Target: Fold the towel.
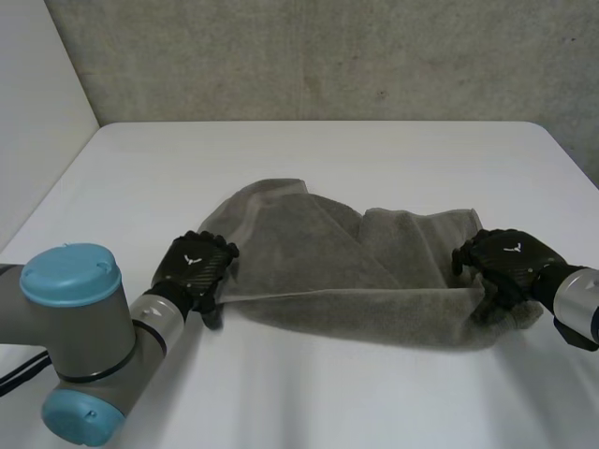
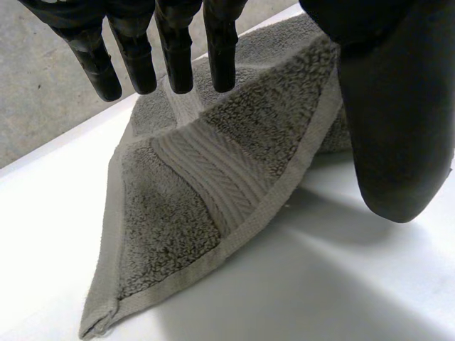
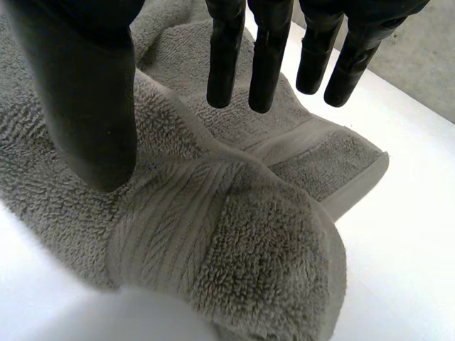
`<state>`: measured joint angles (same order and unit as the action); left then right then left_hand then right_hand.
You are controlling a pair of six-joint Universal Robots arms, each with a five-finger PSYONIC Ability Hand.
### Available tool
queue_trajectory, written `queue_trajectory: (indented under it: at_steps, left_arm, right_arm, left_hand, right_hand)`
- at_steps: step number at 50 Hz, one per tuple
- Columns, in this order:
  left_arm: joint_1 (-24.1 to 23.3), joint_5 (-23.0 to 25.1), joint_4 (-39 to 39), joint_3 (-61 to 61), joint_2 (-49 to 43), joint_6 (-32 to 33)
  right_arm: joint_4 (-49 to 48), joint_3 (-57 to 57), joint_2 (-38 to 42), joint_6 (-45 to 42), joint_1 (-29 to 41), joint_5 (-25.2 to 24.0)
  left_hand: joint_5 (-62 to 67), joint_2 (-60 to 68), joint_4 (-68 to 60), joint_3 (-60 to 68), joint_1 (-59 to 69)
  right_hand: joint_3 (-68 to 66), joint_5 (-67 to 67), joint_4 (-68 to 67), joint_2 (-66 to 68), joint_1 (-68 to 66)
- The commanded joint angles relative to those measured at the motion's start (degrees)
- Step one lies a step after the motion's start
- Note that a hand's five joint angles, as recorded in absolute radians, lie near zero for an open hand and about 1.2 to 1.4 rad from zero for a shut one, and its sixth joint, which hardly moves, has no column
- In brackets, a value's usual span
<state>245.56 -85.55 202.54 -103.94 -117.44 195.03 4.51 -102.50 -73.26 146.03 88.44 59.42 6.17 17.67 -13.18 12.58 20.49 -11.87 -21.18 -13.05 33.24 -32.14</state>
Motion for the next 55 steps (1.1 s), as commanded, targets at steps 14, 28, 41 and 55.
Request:
queue_trajectory:
  at_steps: [14,28,41,55]
  left_arm:
    - [1.15,-0.58,-0.3,1.02,-1.57,1.59]
    - [0.19,-0.32,-0.65,2.43,-2.54,0.8]
    - [-0.16,-0.05,-2.32,3.66,-2.8,0.27]
    - [-0.52,-0.05,-3.29,5.41,-3.5,-5.62]
  right_arm:
    - [-4.69,5.12,7.26,-2.42,1.74,0.34]
    - [4.52,4.94,5.95,-7.43,0.68,2.02]
    - [9.37,3.01,1.46,-7.43,-3.98,-1.68]
    - [8.76,2.48,1.46,-7.43,-4.59,-1.68]
  left_hand:
    - [11.69,10.19,3.18,-2.58,7.37]
    - [32.38,30.88,3.18,-2.58,28.06]
    - [35.1,33.6,3.18,-2.58,30.77]
    - [24.3,22.8,3.18,-2.58,19.97]
  right_hand:
    - [1.87,0.07,3.05,-2.13,1.03]
    - [1.87,-11.83,3.05,9.77,-10.87]
    - [1.87,-48.82,3.05,46.76,-47.86]
    - [1.87,-48.82,3.05,46.76,-47.86]
